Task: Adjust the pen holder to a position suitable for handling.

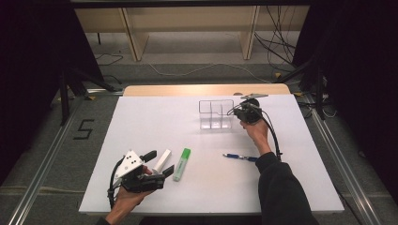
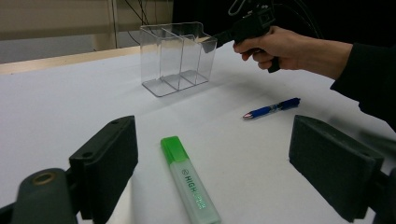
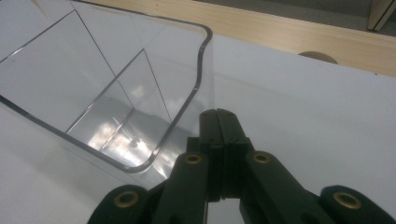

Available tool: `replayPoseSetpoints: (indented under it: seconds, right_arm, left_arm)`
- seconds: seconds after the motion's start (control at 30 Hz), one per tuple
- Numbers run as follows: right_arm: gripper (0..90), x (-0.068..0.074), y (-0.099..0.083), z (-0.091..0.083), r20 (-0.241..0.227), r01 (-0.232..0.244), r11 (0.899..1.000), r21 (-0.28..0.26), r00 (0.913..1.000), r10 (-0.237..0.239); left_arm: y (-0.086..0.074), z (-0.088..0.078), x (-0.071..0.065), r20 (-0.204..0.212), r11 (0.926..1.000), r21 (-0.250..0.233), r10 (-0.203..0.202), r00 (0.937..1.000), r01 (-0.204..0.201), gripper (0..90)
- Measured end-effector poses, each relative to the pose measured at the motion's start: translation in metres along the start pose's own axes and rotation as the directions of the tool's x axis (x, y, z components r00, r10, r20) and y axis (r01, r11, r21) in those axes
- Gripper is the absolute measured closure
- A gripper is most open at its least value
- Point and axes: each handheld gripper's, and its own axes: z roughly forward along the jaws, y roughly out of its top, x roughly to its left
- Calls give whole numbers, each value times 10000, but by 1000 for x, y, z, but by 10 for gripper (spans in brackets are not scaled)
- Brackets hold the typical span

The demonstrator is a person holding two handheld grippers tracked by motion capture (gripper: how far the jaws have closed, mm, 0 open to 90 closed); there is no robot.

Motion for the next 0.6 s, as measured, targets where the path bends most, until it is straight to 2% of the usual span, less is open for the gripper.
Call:
replayPoseSetpoints:
  seconds: [0.33, 0.6]
  right_arm:
    - [900, 9, 3, 4, -97, 1, 10000, -9, 10000, -1]
    - [900, 17, 3, 6, -177, 191, 9998, -2, 9997, -191]
  left_arm:
    - [0, 0, 0, -8, 10000, -18, -16, 10000, 16, 149]
    - [0, 0, 0, -18, 10000, -26, 1, 10000, -1, 149]
